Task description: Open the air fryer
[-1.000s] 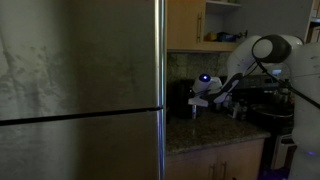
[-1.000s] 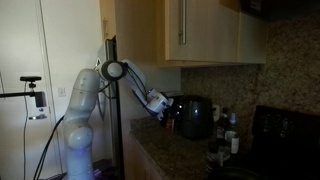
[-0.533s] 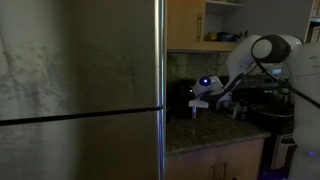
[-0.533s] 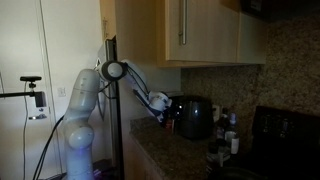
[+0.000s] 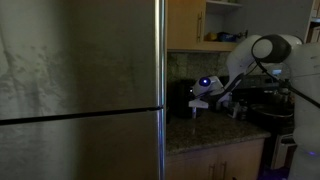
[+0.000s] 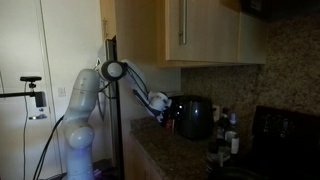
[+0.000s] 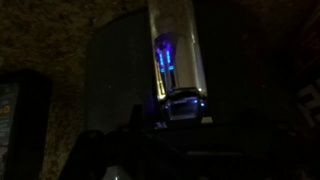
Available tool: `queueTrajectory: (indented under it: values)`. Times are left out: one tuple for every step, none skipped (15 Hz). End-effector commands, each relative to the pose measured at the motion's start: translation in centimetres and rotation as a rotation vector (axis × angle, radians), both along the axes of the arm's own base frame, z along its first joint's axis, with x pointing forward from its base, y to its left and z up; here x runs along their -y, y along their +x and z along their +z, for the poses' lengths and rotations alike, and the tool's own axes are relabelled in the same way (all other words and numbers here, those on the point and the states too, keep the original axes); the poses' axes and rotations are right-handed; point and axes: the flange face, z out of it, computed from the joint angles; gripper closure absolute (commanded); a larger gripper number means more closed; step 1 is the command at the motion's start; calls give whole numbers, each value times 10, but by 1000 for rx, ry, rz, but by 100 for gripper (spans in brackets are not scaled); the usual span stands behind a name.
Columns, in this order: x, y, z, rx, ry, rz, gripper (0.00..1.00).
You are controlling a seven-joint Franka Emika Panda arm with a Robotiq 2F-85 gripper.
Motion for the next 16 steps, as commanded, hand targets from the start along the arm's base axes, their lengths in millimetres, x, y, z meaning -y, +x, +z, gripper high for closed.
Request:
queueTrajectory:
  values:
    - [51,12,-34,-90,-65,-105,26]
    - [49,10,-33,-105,-55,-100,31]
    - [48,10,-32,-114,-50,-100,36]
    - [47,9,-31,-127,-40,-96,43]
    - [46,9,-31,-138,-36,-94,49]
    - [47,8,-29,-147,-30,-97,58]
    - [48,6,-27,-155,-27,-97,66]
    - [49,5,-27,-162,-27,-99,74]
    - [51,4,-27,-174,-30,-97,84]
    - [52,5,-27,-186,-41,-83,86]
    - [53,4,-27,-199,-42,-74,86]
    - [54,5,-27,-210,-46,-65,87]
    - [54,4,-26,-224,-43,-55,87]
    - [54,4,-25,-234,-47,-51,87]
    - [55,4,-25,-248,-48,-44,87]
    - [55,4,-27,-266,-45,-38,87]
